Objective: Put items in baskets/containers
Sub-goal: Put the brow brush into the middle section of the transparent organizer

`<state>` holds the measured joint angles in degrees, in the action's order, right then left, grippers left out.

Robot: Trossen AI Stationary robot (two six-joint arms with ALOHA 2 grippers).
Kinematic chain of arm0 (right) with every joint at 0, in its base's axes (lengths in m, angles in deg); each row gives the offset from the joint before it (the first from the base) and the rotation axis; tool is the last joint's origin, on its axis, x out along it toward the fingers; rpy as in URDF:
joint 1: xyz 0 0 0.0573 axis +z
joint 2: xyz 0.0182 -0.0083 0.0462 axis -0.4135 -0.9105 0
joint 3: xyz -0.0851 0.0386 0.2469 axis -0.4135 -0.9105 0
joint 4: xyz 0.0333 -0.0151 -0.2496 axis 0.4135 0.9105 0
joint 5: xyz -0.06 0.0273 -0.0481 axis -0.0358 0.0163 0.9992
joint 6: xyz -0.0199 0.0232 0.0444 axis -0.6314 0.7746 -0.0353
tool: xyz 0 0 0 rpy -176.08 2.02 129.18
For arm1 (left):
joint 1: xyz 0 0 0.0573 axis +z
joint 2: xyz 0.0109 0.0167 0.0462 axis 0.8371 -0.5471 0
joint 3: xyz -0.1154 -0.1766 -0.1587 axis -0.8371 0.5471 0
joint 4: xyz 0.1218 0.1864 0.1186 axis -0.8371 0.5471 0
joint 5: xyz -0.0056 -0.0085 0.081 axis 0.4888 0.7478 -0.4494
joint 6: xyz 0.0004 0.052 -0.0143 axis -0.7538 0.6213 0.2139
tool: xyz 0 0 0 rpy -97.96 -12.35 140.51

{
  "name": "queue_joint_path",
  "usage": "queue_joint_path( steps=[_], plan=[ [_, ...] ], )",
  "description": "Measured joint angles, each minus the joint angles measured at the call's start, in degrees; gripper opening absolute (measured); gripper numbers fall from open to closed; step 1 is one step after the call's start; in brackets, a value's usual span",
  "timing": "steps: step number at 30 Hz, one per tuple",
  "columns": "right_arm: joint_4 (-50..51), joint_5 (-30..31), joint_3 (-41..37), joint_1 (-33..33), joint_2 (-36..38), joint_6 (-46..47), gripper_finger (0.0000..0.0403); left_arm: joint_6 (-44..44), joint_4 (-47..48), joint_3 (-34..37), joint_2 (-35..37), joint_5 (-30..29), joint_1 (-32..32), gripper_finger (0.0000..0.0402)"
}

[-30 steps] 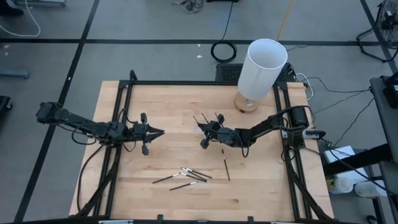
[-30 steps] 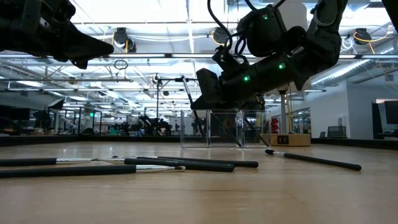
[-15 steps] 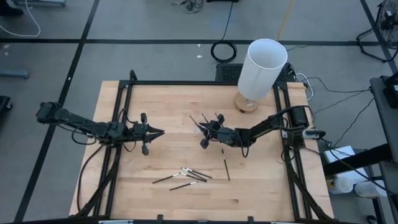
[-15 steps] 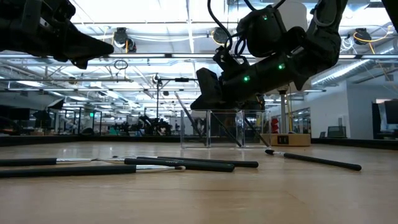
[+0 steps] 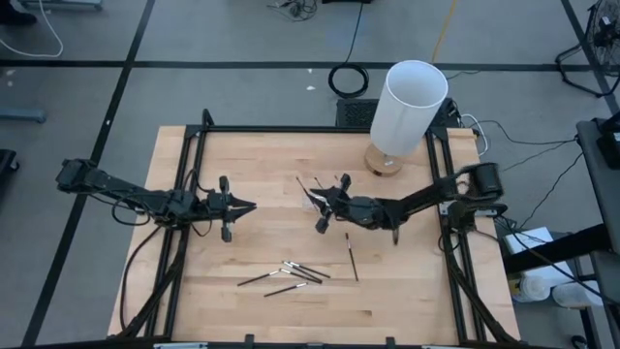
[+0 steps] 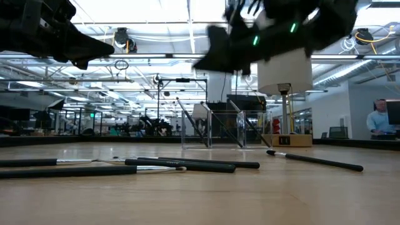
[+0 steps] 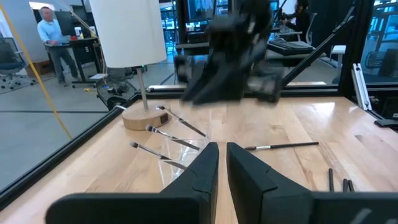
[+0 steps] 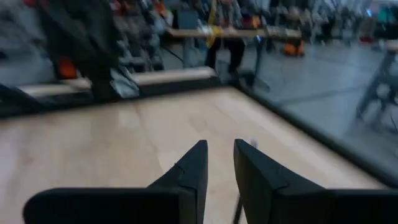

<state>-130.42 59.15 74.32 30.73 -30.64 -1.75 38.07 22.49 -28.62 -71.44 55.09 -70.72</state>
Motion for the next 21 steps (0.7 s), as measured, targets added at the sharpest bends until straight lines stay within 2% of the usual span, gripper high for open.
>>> queue_joint_path(
  steps=[7,10,13,17,21],
  plan=[
    [6.7,0.2,0.0,7.6,18.0,-7.7,0.0058,-0.1,1.2,0.0,0.0,0.0,0.0,0.0042],
    [13.2,0.4,0.0,12.1,25.8,-10.5,0.0039,-0.3,1.1,0.0,0.0,0.0,0.0,0.0042],
    [19.5,3.2,-0.3,16.6,31.9,-11.4,0.0009,0.1,1.2,0.0,0.0,0.1,0.0,0.0042],
    [18.5,3.3,-5.6,19.8,39.3,-9.2,0.0004,3.5,1.6,0.0,0.0,0.1,0.0,0.0042],
    [14.1,3.2,-16.2,20.3,46.6,-5.8,0.0001,4.5,1.5,0.0,0.0,0.1,0.0,0.0042]
  ],
)
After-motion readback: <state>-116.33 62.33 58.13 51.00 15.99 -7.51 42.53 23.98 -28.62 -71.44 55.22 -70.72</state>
